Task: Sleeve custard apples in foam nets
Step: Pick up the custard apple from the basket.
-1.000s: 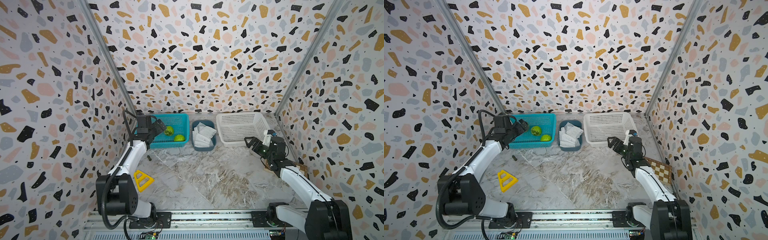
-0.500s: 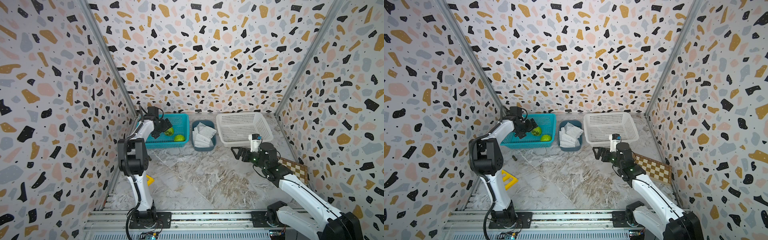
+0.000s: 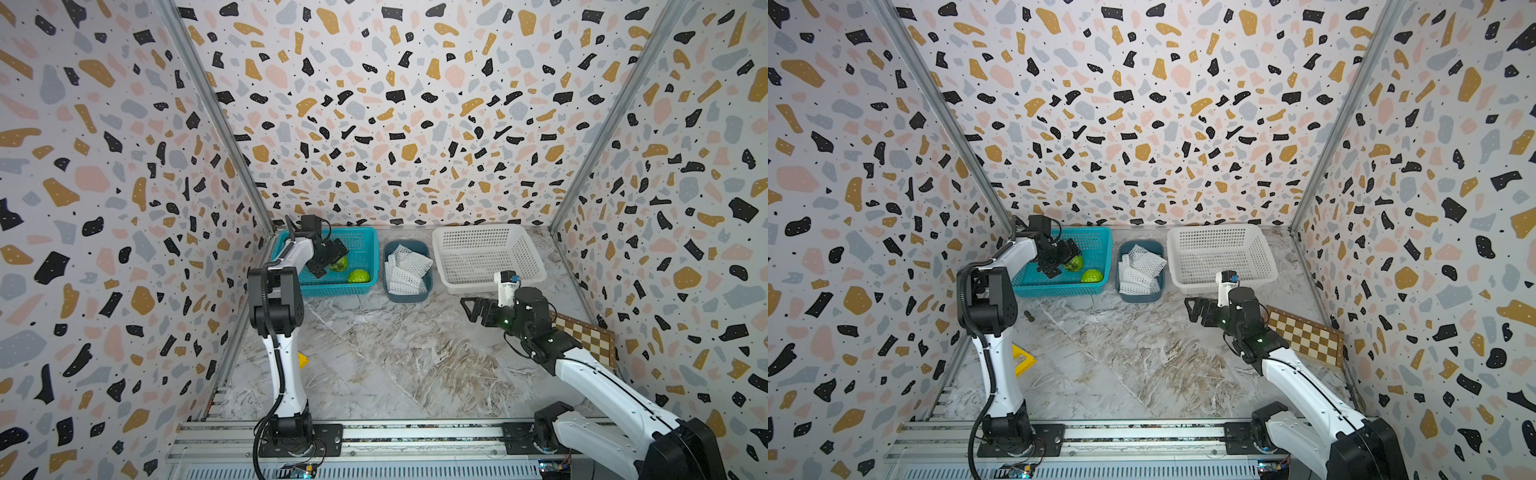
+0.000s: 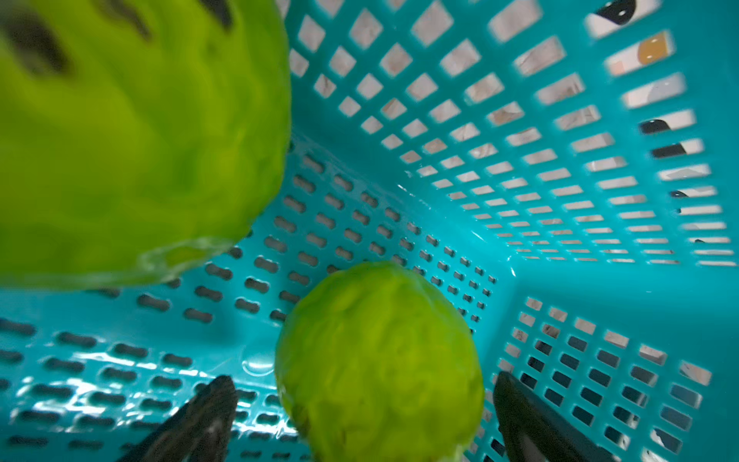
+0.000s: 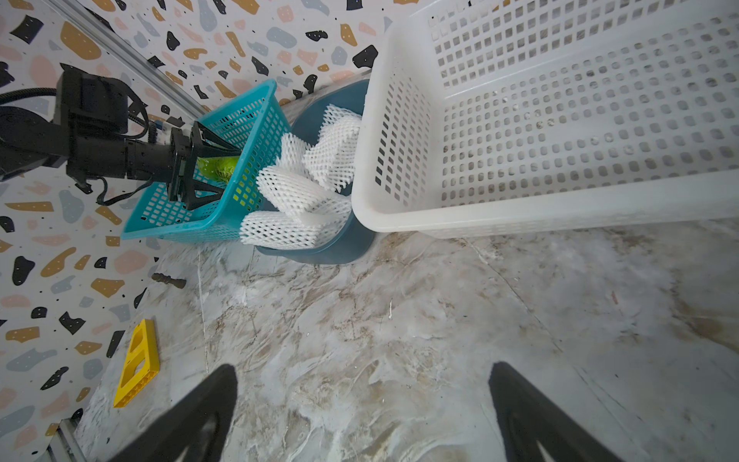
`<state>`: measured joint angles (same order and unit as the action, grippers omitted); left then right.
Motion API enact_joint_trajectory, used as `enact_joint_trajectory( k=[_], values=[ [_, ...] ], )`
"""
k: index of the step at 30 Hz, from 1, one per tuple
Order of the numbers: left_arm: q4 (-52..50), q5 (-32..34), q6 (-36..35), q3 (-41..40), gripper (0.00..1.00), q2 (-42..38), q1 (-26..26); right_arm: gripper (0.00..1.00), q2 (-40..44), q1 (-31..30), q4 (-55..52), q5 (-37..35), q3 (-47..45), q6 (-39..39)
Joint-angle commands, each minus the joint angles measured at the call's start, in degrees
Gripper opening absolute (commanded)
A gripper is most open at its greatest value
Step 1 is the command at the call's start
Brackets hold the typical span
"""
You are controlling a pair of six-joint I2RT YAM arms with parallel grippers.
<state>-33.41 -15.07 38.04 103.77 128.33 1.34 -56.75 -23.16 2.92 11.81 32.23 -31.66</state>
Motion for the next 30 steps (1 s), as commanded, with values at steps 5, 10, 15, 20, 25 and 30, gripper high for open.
enact_joint_trajectory(
  k=[5,10,15,20,25,30],
  values=[
    [1.2,-4.1,0.5,1.7,0.78,0.7,0.1,1.0,-1.5,-0.2,0.1,-1.3,0.1,-0.2],
    [1.9,-5.7,0.0,0.2,0.64,-1.1,0.1,1.0,-2.4,-0.3,0.1,-1.2,0.3,-0.2],
    [1.0,-7.0,-1.7,-1.0,0.58,-4.9,0.1,1.0,-3.5,-0.3,-0.9,-0.1,1.5,0.7],
    [0.6,-8.9,-2.2,-4.3,0.57,-11.9,0.0,1.0,-3.3,-0.4,-0.7,2.5,2.2,1.9],
    [0.4,-13.2,-2.6,-9.4,0.57,-20.8,-0.5,1.0,-2.0,-0.9,-1.0,3.2,3.8,2.7],
    [-0.2,-21.2,-4.7,-15.4,0.58,-30.1,-2.7,1.0,-0.5,-1.2,2.4,9.0,4.1,4.2]
  ],
)
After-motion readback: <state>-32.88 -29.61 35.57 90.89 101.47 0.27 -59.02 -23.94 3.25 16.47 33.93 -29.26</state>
